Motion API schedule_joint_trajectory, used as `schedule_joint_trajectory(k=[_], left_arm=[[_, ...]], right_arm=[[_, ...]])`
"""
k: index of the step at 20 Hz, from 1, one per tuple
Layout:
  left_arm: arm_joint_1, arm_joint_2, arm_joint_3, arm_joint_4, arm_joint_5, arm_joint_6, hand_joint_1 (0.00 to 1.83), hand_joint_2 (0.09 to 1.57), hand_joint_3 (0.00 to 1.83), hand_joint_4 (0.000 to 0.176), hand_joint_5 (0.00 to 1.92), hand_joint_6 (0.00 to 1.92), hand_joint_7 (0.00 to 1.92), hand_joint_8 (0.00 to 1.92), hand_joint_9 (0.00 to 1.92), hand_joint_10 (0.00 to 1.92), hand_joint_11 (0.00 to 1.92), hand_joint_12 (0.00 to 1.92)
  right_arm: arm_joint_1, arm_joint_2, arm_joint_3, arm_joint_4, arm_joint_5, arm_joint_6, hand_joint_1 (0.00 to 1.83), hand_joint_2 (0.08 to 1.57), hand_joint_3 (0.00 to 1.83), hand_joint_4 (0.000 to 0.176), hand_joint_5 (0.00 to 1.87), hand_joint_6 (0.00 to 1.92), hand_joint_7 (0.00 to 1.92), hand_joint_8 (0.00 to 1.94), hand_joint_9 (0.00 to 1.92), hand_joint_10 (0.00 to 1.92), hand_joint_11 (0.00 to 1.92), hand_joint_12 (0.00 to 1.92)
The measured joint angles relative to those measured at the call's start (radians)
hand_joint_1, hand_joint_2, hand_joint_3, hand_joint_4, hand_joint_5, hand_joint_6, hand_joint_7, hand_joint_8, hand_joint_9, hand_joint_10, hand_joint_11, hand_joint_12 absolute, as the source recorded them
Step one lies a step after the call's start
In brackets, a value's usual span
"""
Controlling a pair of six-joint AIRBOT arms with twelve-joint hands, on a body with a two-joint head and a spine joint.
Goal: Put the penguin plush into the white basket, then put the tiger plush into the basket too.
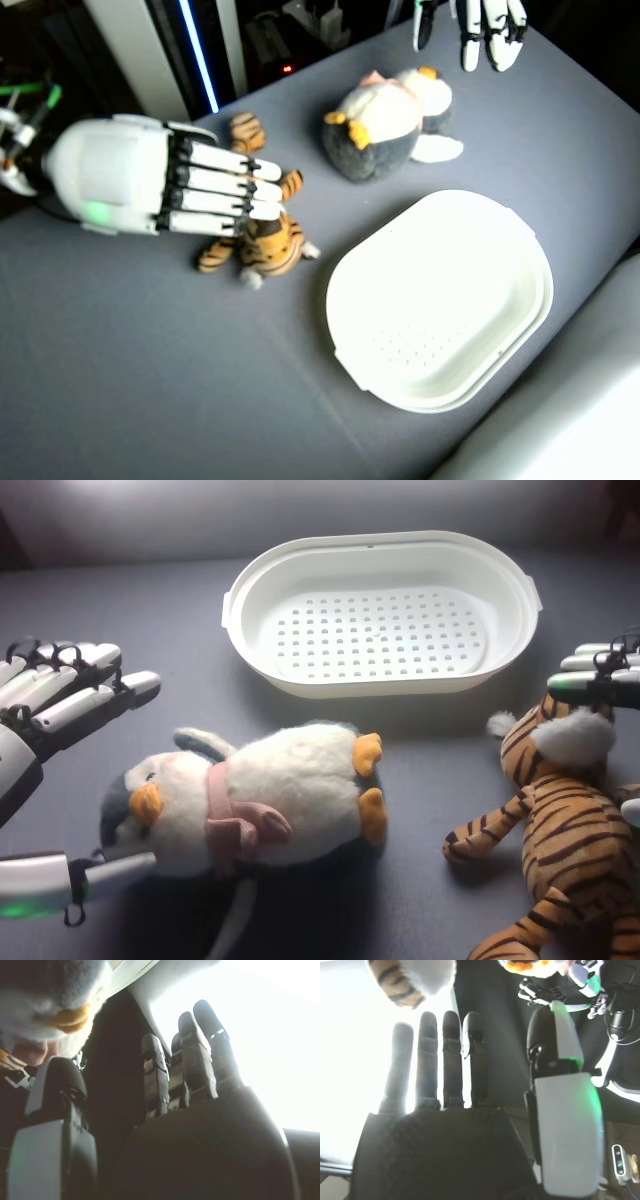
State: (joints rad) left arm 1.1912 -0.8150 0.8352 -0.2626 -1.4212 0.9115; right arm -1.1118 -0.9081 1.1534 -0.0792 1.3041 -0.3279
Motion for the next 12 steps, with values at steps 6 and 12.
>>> schedule_joint_trajectory(k=[6, 12], left_arm=[[-0.036, -0.006, 0.032, 0.054, 0.111, 0.000, 0.64, 0.84, 0.00, 0.165, 0.17, 0.00, 0.11, 0.01, 0.14, 0.01, 0.00, 0.23], [-0.211, -0.097, 0.127, 0.107, 0.424, 0.069, 0.80, 0.76, 0.00, 0.176, 0.17, 0.00, 0.08, 0.00, 0.13, 0.00, 0.00, 0.36]], right_arm=[[0.000, -0.003, 0.000, -0.003, 0.000, 0.000, 0.59, 1.15, 0.00, 0.049, 0.37, 0.00, 0.31, 0.00, 0.25, 0.00, 0.20, 0.18], [0.000, -0.003, 0.005, -0.009, 0.000, 0.000, 0.52, 1.17, 0.00, 0.049, 0.36, 0.01, 0.33, 0.01, 0.26, 0.01, 0.21, 0.17]])
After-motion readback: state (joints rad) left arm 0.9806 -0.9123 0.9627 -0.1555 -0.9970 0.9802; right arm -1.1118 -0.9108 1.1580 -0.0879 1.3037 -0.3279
